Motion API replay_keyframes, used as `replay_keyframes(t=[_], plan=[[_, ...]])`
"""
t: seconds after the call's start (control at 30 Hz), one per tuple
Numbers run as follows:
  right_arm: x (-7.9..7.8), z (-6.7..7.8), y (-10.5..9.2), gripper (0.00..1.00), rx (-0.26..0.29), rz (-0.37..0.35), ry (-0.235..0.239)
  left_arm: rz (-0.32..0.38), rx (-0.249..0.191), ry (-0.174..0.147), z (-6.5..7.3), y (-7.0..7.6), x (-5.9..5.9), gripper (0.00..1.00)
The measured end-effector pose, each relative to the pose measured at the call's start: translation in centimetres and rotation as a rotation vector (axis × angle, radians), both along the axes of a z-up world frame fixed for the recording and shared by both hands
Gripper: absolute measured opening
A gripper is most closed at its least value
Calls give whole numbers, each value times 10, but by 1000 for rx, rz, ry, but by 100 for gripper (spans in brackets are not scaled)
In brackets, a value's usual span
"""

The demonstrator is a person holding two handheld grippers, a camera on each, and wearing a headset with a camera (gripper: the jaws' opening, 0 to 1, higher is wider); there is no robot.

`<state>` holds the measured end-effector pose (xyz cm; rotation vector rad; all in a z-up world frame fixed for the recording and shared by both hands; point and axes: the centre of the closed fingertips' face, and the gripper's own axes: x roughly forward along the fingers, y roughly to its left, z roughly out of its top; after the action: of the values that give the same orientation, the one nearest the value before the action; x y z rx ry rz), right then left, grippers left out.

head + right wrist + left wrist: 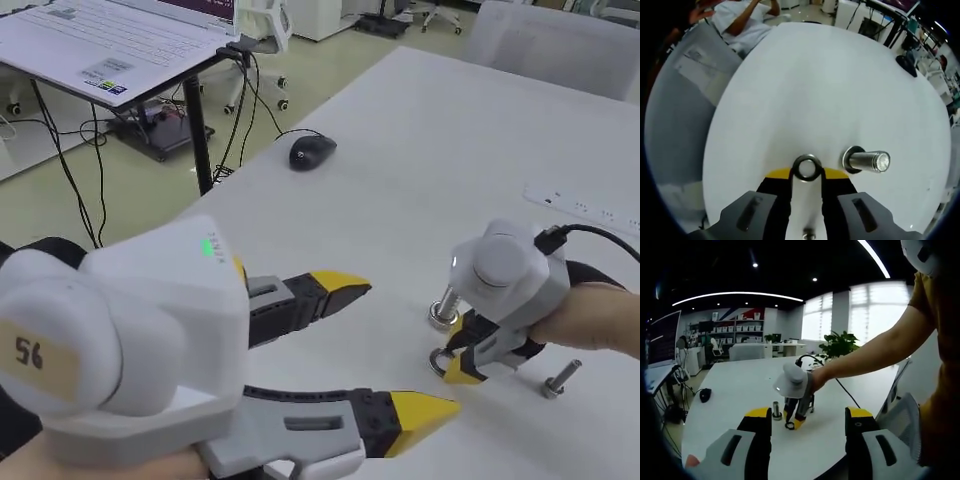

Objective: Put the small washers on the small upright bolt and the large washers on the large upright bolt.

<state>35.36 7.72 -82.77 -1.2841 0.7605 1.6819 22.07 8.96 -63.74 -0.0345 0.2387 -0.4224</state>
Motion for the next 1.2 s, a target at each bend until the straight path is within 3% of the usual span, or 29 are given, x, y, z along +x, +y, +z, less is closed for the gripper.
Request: replay_keyframes(t=[0.23,0.63,0.93,1.2], plan=[[-2,12,-3,22,7,12,2,-3,0,1,-1,-1,0,58],[19,48,-10,22,28,-12,-47,-24,0,1,-1,-7,1,58],[34,77,8,22,76,-16,-93,-29,-3,-7,1,-6,1,58],[41,79,27,22,89,-5,-107,-23,-2,-9,3,-3,3,58]])
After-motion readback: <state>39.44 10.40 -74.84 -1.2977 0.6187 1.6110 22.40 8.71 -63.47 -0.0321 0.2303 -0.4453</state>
